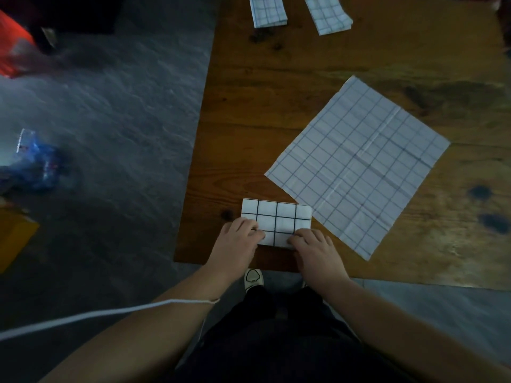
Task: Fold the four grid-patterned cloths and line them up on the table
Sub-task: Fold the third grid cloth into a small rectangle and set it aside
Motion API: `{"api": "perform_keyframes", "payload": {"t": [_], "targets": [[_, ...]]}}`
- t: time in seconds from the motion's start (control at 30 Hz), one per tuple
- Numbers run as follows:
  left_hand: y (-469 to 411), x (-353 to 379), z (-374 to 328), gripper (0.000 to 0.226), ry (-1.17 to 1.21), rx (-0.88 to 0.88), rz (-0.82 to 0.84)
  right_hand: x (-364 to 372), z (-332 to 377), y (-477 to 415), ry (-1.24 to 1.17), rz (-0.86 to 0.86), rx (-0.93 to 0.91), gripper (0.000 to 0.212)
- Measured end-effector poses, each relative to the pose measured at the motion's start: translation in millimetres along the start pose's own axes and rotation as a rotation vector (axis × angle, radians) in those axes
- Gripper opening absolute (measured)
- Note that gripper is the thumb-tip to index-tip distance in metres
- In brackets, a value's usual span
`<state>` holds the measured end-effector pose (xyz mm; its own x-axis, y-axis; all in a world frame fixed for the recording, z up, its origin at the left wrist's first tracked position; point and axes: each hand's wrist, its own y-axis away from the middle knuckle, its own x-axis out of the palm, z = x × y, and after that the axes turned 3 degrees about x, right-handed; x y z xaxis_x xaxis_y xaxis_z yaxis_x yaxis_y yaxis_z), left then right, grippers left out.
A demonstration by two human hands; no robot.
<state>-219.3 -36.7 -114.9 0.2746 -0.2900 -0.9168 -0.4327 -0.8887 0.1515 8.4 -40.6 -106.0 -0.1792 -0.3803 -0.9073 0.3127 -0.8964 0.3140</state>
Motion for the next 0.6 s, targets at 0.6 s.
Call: {"api": "perform_keyframes", "payload": {"t": [0.6], "targets": [[16.8, 23.4, 5.0, 0.064, -0.142, 0.142, 0.087, 19.0, 27.0, 10.2, 0.195, 0.097, -0.195, 0.073]]}}
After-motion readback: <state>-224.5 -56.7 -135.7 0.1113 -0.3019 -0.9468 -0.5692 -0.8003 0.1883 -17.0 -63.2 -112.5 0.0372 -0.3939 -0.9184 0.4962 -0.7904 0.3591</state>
